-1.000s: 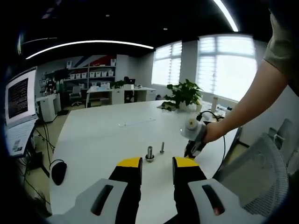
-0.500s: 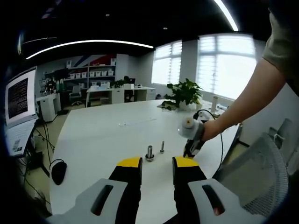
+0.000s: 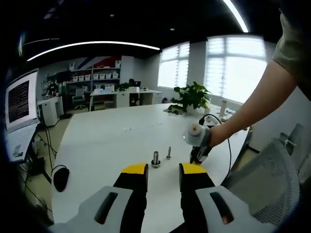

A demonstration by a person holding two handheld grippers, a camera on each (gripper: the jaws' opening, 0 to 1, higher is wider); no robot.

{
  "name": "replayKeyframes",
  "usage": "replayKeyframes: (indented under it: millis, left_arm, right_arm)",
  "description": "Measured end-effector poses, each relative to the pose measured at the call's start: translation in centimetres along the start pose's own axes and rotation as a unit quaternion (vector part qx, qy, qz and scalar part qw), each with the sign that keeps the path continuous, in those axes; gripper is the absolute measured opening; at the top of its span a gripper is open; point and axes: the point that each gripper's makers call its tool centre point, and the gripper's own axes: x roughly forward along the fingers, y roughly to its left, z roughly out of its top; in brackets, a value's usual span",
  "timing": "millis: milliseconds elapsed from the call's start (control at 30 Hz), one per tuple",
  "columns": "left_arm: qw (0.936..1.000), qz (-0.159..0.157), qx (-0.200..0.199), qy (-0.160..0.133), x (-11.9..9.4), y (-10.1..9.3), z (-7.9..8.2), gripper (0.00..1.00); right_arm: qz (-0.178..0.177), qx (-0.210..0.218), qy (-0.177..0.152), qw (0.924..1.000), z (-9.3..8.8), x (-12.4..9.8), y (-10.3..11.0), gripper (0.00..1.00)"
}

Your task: Place the washer onto the threaded stud by aligning its center hole with the stud, sliding it down to the base, and recovering from edge contact or off-axis alignment until the washer reaches the visible bottom stop.

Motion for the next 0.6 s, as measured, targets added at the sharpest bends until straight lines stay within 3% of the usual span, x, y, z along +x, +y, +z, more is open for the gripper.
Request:
replayKeyframes:
  millis: [333, 433, 600]
  left_arm:
    - [1.0, -0.002, 0.001, 0.003, 0.09, -0.12, -0.09, 0.23]
    - [1.0, 0.0, 0.0, 0.004, 0.07, -0.04, -0.14, 0.23]
    - [1.0, -0.002, 0.001, 0.006, 0.08, -0.15, -0.18, 0.23]
  right_arm:
    - [0.0, 0.002, 0.012, 0.9999, -0.1, 0.01, -0.05, 0.17]
    - [-0.002, -0.019, 0.012, 0.9997, 0.02, -0.19, 0.29, 0.15]
    - [0.001, -0.008, 0.014, 0.9999, -0.02, -0.06, -0.01, 0.15]
